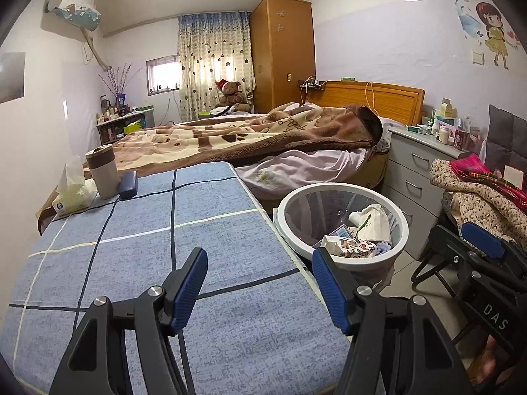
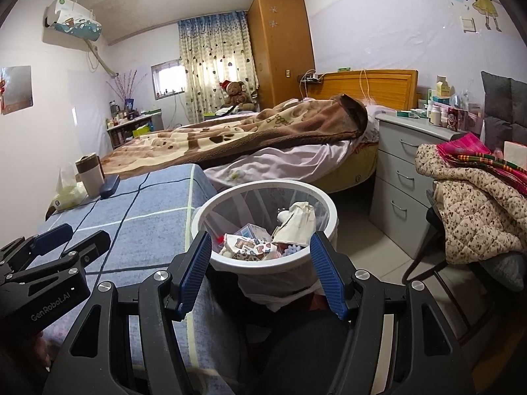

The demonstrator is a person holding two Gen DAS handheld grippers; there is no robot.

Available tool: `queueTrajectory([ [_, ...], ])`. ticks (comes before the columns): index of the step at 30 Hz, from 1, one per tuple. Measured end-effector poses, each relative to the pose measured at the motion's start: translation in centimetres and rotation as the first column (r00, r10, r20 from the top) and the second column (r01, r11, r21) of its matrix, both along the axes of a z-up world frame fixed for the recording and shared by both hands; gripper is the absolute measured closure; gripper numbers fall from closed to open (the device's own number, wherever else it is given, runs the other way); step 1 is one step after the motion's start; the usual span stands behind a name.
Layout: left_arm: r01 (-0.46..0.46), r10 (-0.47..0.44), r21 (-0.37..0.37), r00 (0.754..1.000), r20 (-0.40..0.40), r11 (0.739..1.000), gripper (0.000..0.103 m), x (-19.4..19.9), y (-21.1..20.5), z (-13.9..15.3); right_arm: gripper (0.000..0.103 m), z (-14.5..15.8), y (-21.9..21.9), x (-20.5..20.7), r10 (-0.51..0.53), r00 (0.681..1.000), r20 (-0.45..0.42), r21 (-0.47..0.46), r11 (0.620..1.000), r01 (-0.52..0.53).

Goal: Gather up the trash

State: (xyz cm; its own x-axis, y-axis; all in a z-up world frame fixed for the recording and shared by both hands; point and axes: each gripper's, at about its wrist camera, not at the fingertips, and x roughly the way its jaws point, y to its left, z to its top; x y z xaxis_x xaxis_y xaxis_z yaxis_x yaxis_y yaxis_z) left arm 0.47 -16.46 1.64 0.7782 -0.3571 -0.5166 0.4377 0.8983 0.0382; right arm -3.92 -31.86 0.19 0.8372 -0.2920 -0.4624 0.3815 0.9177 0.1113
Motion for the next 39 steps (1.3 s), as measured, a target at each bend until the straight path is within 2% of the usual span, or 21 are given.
queueTrajectory([
  [39, -0.006, 0.006, 0.001, 1.000, -0.001, 1.000, 0.037, -0.10, 0.43, 0.03, 0.039, 0.36, 0.34, 0.13, 0.001, 1.000, 0.001, 0.003, 1.000, -0.001],
])
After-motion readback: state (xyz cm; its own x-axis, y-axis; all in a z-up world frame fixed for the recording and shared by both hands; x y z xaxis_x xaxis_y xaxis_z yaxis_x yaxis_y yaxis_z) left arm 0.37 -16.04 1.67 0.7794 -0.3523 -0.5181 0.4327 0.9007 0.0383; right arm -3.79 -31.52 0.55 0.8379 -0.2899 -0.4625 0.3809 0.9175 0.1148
